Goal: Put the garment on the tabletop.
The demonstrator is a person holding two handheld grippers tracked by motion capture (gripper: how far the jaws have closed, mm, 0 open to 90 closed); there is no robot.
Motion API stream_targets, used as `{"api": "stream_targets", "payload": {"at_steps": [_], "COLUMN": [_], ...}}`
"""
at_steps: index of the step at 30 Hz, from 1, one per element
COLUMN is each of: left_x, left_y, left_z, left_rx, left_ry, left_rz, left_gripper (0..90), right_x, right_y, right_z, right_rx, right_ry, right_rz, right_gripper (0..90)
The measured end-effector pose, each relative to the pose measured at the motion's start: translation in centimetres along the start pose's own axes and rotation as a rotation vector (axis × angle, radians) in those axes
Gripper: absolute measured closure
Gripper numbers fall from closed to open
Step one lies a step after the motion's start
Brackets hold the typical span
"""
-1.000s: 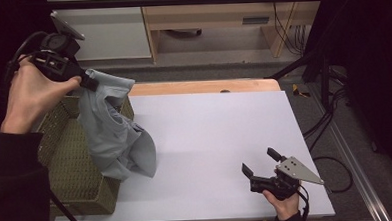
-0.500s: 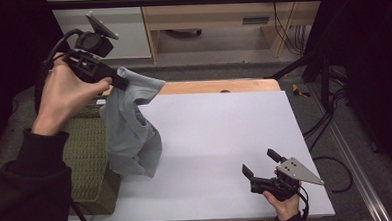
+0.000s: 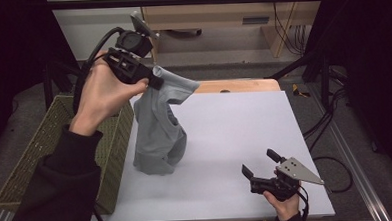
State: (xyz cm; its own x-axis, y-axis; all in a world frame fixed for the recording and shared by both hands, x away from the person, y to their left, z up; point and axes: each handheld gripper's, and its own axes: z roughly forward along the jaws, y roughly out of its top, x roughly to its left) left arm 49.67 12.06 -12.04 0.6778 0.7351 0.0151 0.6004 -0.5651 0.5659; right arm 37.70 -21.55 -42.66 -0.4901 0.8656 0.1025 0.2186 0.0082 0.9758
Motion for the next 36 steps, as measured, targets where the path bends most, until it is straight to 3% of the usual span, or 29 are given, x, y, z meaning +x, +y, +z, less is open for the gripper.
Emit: {"api": "stream_targets", "payload": {"at_steps": [8,14,18,27,28,36], "left_x": [-2.2,-3.5,-3.9,-4.0,-3.9,-3.5], "left_y": [1.7,2.7,2.8,1.1,0.6,-1.2], "left_z": [1.4,2.8,4.2,8.4,9.4,12.8], "left_rx": [-0.024,-0.005,0.007,0.043,0.040,0.071], "left_ry": [-0.035,-0.051,-0.066,-0.088,-0.098,-0.136], "left_rz": [0.036,0.089,0.097,0.127,0.117,0.128], "left_gripper": [82.0,82.0,82.0,81.8,81.8,81.6], "right_x": [0.0,-0.1,-0.1,-0.1,-0.1,-0.1], "right_y": [0.0,0.0,0.0,0.0,-0.1,-0.2], "right_z": [0.0,-0.1,-0.1,-0.2,-0.1,-0.1], "right_rx": [0.007,-0.004,-0.003,0.004,0.006,0.007], "right_ry": [0.001,0.007,0.008,0.006,0.001,0.004], "right_rz": [-0.002,0.012,0.013,0.014,0.011,0.004], "right_gripper": [1.9,1.9,1.9,1.9,1.8,1.7]}}
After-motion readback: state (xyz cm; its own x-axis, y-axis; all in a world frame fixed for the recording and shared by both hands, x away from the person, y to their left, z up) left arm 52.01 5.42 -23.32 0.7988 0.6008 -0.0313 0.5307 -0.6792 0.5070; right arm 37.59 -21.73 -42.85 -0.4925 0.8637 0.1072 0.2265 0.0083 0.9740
